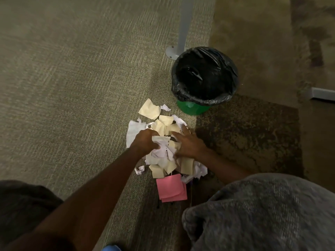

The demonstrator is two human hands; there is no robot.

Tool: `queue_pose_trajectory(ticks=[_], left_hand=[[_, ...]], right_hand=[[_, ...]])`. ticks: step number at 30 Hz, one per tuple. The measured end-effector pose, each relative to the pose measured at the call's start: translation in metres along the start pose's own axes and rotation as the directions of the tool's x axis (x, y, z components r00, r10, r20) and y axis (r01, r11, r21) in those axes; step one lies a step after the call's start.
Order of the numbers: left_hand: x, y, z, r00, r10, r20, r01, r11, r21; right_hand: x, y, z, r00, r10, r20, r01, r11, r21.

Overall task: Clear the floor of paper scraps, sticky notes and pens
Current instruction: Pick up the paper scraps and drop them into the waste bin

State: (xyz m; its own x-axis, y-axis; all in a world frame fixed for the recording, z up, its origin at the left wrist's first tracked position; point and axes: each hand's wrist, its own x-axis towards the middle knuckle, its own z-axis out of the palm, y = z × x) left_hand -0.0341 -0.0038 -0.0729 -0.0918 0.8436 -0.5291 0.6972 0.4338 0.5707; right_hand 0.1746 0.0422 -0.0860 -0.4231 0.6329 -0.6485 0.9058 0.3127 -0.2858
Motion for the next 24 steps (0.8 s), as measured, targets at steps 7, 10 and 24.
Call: queue_pose_trajectory(ticks=[7,10,24], left_hand=[[-0.004,-0.008,-0.009,0.998,0.012,-0.068,-0.017,0.997,-0.076],[0.001,-0.008,-0.013,0.997,0.011,-0.078,-0.022,0.991,-0.13],[0.018,-0.01,-0.024,1.0,0.021,0.019,-0.01,0.891,-0.455]], right_hand=[[0.008,-0.009,0.009,0.966,-0.066,-0.251,0.034,0.991,-0.13],[0.01,-0.001,0.001,0.929,-0.079,-0.361,0.074,0.997,-0.028],[-0.096,0.014,-0.109,0.907,-0.036,-0.419,0.379,0.499,0.779]])
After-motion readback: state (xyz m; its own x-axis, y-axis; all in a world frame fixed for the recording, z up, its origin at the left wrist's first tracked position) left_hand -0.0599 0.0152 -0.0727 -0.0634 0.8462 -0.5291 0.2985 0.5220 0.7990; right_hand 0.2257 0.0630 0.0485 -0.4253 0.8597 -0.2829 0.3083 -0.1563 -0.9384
